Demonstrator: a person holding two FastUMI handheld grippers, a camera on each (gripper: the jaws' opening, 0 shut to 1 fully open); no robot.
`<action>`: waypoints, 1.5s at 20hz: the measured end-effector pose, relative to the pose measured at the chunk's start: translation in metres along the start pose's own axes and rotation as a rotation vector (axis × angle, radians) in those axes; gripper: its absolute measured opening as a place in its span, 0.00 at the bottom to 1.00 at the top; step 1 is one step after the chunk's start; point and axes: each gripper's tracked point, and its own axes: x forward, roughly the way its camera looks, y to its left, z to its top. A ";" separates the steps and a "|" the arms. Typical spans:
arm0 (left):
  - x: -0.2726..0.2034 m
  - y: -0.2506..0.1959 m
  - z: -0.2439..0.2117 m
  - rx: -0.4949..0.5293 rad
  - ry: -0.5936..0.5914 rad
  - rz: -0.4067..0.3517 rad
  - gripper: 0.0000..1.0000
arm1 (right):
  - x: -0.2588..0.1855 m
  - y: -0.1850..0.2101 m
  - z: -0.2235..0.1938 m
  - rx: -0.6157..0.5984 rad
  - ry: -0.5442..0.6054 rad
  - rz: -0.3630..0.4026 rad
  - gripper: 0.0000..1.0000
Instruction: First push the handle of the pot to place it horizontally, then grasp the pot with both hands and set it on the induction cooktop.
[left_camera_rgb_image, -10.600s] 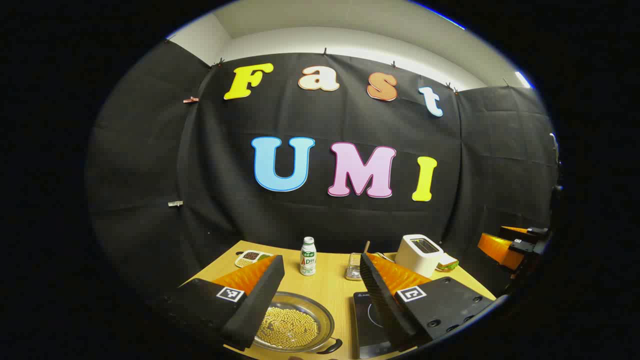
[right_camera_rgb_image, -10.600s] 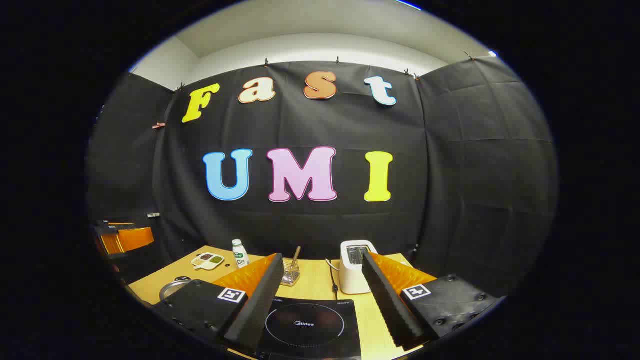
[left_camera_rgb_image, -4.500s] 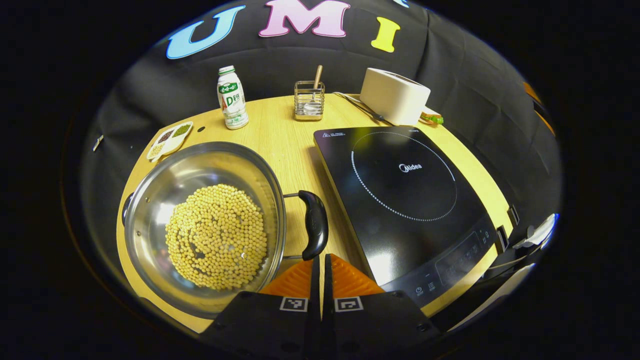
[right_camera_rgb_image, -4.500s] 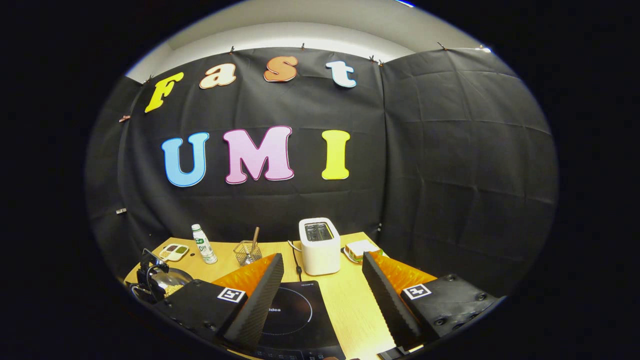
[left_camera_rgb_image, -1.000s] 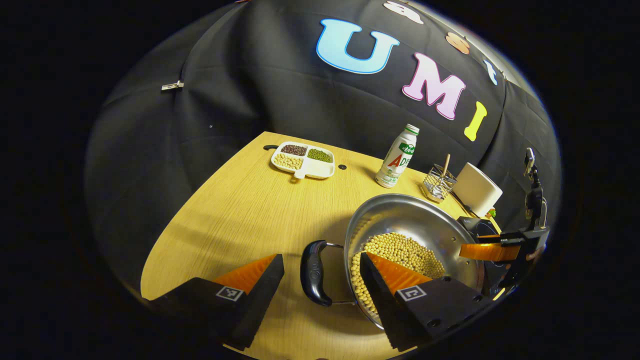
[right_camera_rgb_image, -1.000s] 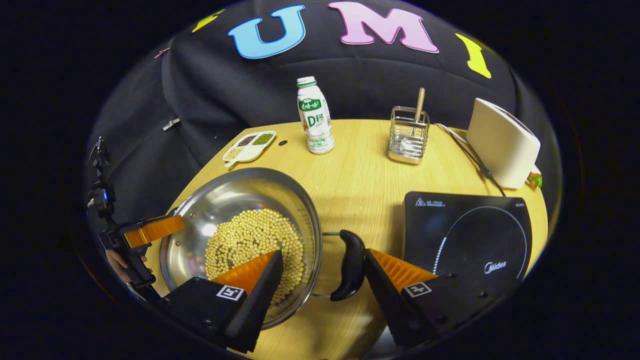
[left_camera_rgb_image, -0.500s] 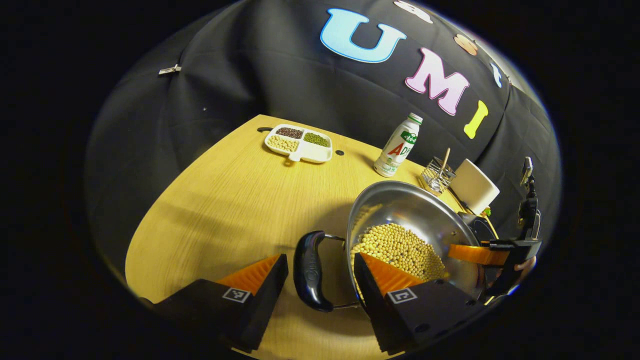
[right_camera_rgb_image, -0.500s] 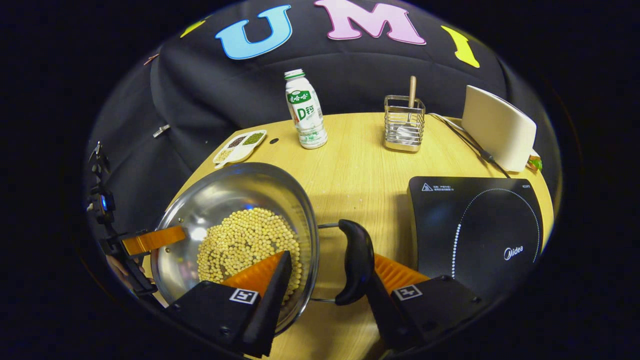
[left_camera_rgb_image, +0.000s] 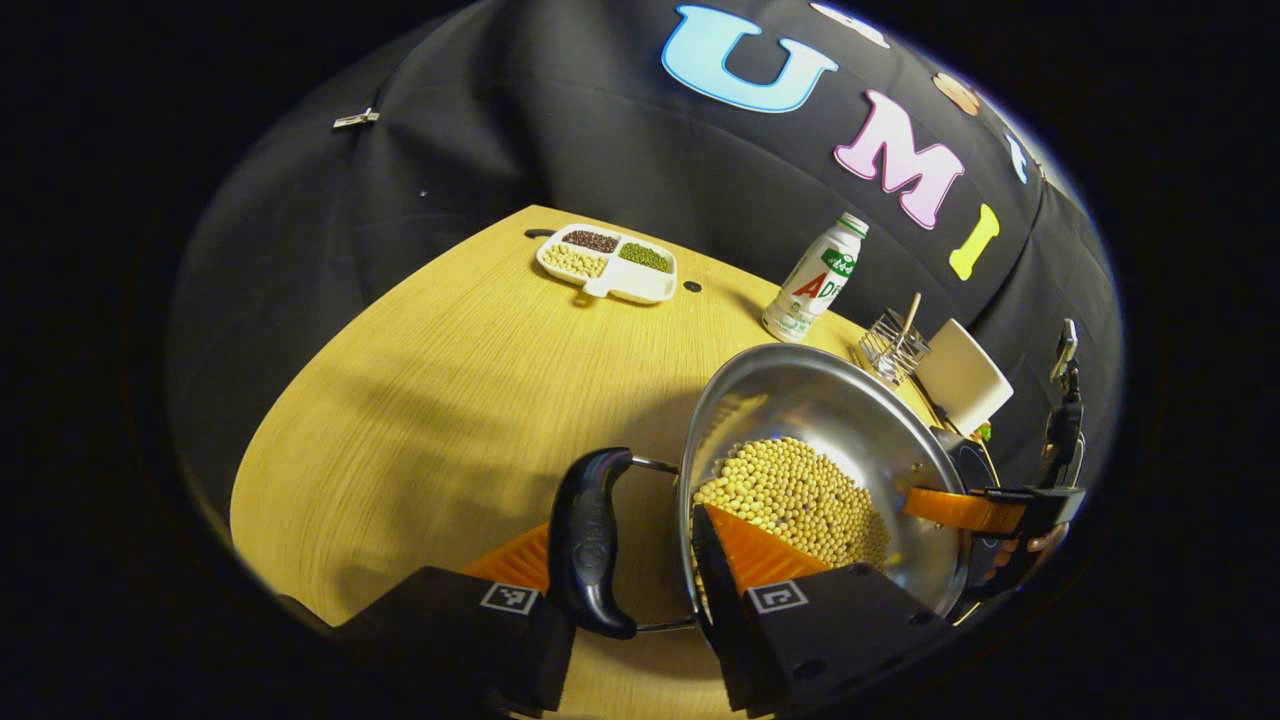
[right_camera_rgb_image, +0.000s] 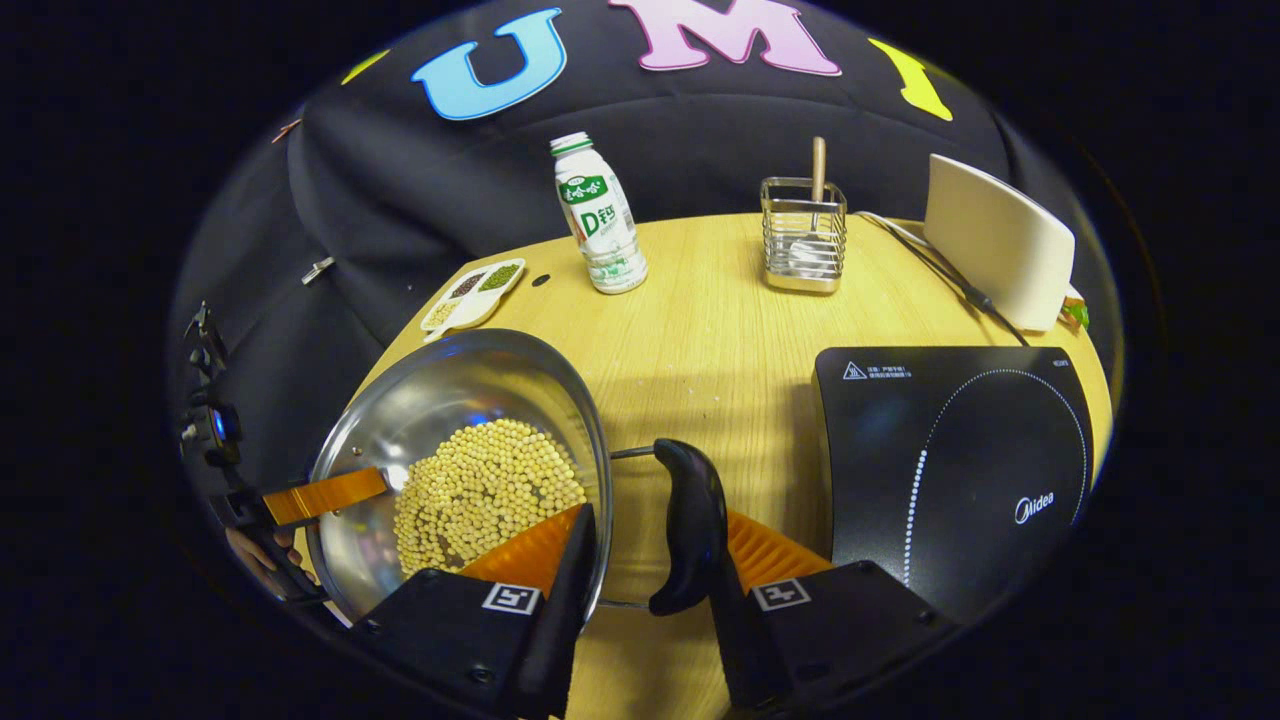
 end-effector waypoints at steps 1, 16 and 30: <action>0.000 0.001 0.000 -0.003 0.000 0.003 0.60 | -0.003 0.001 -0.001 0.014 0.015 0.003 0.58; -0.056 -0.057 0.002 -0.005 0.002 0.035 0.56 | -0.078 -0.017 0.020 -0.020 0.030 0.003 0.54; -0.071 -0.200 0.000 0.054 0.002 -0.031 0.56 | -0.174 -0.125 0.050 0.033 -0.037 -0.032 0.54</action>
